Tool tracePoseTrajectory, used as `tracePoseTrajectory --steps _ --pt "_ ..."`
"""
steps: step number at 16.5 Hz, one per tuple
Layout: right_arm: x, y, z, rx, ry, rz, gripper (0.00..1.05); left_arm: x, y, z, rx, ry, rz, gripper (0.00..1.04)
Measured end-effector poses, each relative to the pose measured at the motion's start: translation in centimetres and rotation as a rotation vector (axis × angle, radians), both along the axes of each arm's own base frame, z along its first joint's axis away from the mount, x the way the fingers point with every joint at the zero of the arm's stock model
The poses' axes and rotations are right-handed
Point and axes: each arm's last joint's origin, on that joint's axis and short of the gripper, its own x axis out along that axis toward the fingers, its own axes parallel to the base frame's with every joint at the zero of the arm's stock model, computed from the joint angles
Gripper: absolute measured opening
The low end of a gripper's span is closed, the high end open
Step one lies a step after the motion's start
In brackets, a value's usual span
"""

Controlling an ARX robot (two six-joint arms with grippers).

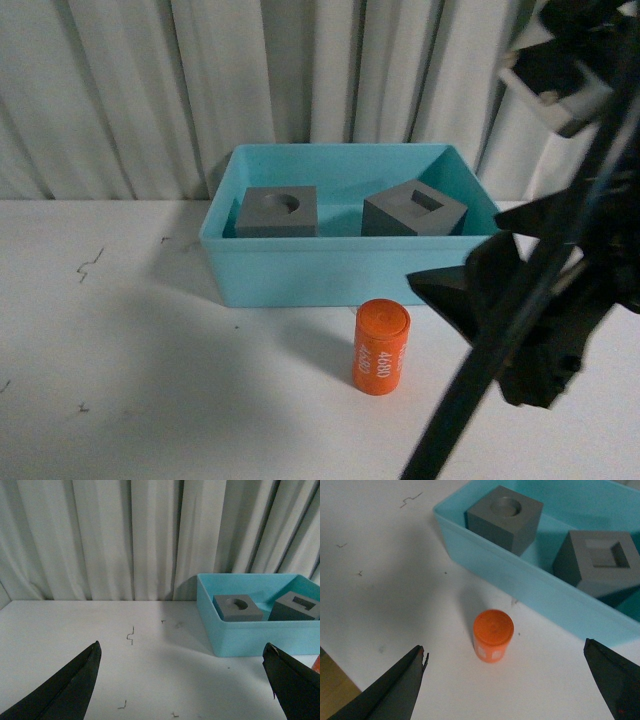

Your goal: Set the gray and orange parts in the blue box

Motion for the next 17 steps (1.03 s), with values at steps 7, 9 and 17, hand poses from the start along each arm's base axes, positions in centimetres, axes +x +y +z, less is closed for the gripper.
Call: tracePoseTrajectory --steps 7,9,17 --pt "3.6 2.7 -4.2 -0.089 0.08 -0.023 0.98 0.0 0.0 0.0 0.0 0.0 0.0 0.98" --pt "4.1 3.2 -4.9 -0.091 0.092 -0.024 0.98 0.0 0.0 0.0 0.0 0.0 0.0 0.98" --pt "6.5 5.0 -8.1 -0.131 0.15 -0.047 0.98 0.0 0.0 0.0 0.0 0.0 0.0 0.98"
